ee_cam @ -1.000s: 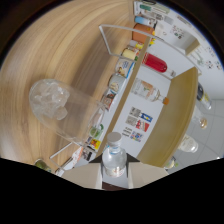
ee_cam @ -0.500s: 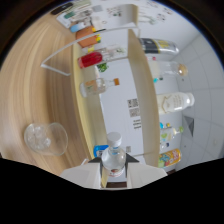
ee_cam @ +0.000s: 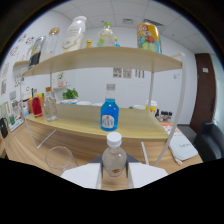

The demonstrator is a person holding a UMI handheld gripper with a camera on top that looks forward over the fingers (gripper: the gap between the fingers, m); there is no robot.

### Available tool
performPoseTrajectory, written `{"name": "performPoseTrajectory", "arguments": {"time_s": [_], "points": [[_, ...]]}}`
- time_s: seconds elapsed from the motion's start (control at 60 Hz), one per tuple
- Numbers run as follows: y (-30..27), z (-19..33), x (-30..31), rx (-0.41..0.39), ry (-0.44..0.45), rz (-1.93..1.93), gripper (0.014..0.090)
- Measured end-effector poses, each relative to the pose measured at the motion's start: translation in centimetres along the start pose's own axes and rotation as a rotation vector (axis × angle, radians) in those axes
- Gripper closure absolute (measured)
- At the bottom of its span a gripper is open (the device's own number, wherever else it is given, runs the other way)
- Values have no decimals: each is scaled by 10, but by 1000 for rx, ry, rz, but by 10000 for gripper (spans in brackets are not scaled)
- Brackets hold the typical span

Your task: Make me a cup of Mojito.

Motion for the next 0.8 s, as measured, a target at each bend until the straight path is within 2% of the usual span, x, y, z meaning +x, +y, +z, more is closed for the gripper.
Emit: {"name": "performPoseTrajectory", "arguments": {"time_s": [0.133,0.417,0.8], "points": [[45,18,7,-83,1,60,702],[98,27,5,-185,-15,74,703],[112,32,8,-233,0,96,689]]}}
